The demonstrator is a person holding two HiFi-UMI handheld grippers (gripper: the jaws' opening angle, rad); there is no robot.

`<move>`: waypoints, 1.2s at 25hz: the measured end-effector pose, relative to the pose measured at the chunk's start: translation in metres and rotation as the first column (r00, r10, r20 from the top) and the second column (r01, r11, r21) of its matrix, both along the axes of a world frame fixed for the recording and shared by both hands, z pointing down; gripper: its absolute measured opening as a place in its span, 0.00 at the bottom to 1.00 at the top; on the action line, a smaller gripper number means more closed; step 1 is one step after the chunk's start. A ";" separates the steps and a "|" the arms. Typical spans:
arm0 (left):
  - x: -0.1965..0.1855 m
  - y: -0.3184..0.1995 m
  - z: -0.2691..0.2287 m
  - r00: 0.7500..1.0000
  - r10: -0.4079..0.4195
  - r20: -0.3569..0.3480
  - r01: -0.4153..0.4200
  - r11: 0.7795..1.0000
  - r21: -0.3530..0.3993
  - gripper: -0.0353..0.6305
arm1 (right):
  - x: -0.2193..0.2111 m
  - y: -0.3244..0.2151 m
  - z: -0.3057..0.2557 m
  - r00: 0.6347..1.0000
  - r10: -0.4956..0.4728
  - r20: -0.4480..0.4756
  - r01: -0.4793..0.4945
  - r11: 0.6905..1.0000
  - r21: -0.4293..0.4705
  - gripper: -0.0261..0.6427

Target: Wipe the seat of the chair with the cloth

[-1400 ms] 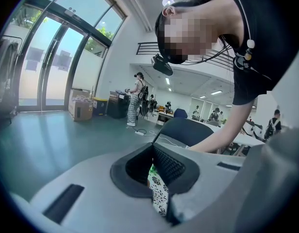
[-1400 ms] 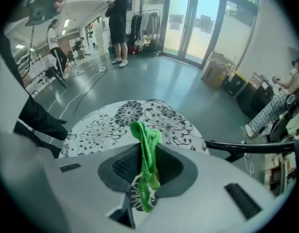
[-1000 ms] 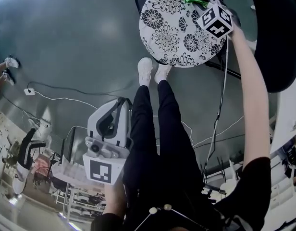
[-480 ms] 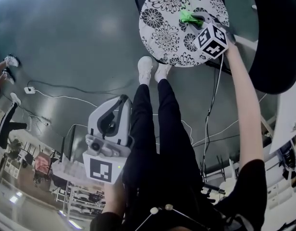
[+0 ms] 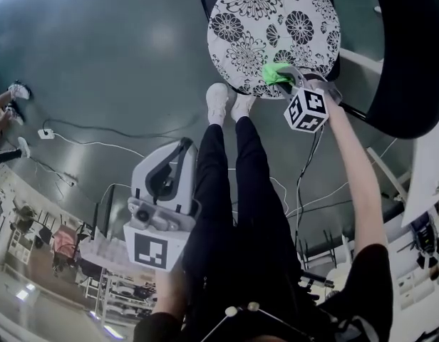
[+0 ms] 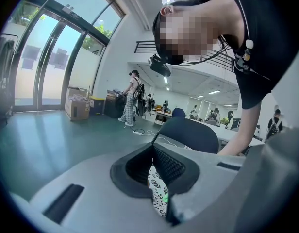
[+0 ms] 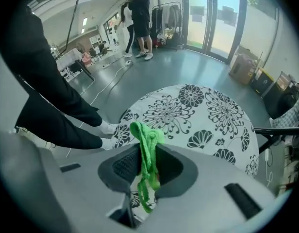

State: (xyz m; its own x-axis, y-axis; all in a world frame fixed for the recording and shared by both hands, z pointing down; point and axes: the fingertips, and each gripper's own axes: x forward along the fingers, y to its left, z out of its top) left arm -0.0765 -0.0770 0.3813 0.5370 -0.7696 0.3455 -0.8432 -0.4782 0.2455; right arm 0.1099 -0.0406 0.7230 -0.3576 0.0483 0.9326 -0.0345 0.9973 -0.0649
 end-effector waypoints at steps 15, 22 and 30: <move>0.000 0.001 0.002 1.000 0.012 -0.004 -0.012 1.000 0.001 0.06 | 0.021 -0.018 -0.014 0.995 0.099 0.020 -0.099 0.995 -0.011 0.17; 0.007 0.004 -0.001 1.000 0.029 -0.010 -0.029 1.000 -0.010 0.06 | 0.067 -0.154 -0.016 0.970 0.240 -0.039 -0.229 0.956 0.183 0.17; 0.010 0.003 0.004 0.999 0.048 -0.003 -0.048 0.999 -0.018 0.06 | 0.102 -0.229 -0.013 0.944 0.321 -0.073 -0.292 0.920 0.262 0.17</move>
State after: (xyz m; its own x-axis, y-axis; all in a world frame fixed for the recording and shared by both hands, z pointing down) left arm -0.0663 -0.0739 0.3849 0.5739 -0.7367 0.3576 -0.8189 -0.5134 0.2565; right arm 0.2119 -0.2692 0.7098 -0.2109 -0.2811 0.9362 -0.3335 0.9210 0.2014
